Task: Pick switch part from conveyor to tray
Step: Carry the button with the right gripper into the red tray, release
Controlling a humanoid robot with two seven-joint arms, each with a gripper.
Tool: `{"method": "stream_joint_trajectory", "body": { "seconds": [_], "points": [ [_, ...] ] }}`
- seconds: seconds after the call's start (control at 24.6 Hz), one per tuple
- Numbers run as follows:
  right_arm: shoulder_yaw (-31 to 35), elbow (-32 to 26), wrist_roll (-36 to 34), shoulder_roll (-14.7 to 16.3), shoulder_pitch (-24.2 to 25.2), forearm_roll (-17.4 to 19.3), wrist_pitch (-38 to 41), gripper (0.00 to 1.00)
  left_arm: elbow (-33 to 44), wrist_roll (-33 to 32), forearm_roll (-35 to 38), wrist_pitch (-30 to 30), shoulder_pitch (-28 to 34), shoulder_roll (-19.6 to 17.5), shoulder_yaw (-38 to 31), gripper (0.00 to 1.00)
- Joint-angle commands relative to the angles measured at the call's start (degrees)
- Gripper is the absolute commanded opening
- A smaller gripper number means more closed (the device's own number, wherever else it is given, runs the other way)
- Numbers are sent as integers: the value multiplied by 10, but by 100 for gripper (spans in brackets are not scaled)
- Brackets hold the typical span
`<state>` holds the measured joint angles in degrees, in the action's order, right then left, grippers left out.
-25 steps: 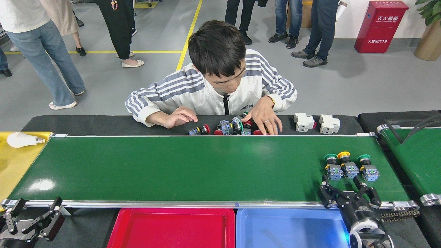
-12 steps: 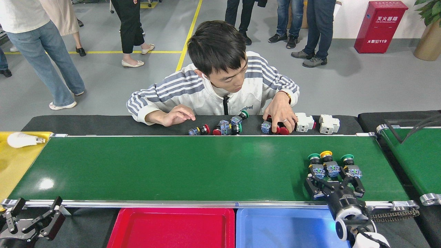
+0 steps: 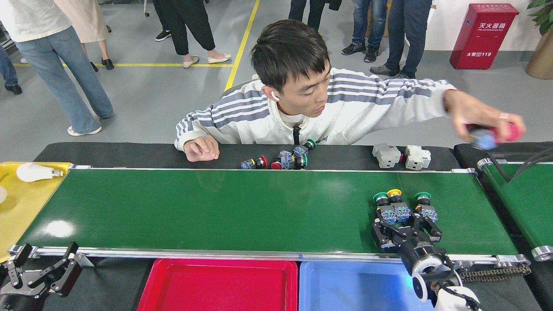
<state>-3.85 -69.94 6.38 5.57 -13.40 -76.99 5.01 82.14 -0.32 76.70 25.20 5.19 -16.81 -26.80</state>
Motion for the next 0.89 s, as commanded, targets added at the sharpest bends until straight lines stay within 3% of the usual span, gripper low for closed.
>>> {"method": "stream_joint_trajectory", "body": {
  "seconds": [0.0, 0.12, 0.32, 0.41, 0.45, 0.49, 0.53, 0.85],
  "points": [
    [3, -23, -21, 4, -7, 2, 22, 11, 5, 4, 1, -2, -5, -5, -2, 100],
    [2, -75, -84, 5, 16, 12, 141, 11, 5, 4, 1, -4, -5, -3, -3, 100],
    [-16, -150, -91, -10, 59, 21, 374, 11, -8, 4, 0, -6, -5, -5, -3, 100],
    [-54, -155, -90, -15, 64, 20, 400, 14, -8, 4, 0, -6, -5, -4, -3, 100],
    [-78, -154, -89, -15, 64, 19, 400, 29, -8, 4, 0, -6, -5, -3, -3, 100],
    [-101, -150, -89, -16, 65, 17, 400, 59, -8, 4, 0, -6, -5, -3, -2, 100],
    [-124, -145, -89, -18, 64, 15, 400, 100, -8, 4, 0, -6, -6, -2, -1, 100],
    [-123, -146, -73, -21, 65, 24, 400, 100, -8, 4, 1, -4, -10, -7, 6, 100]
  ]
}}
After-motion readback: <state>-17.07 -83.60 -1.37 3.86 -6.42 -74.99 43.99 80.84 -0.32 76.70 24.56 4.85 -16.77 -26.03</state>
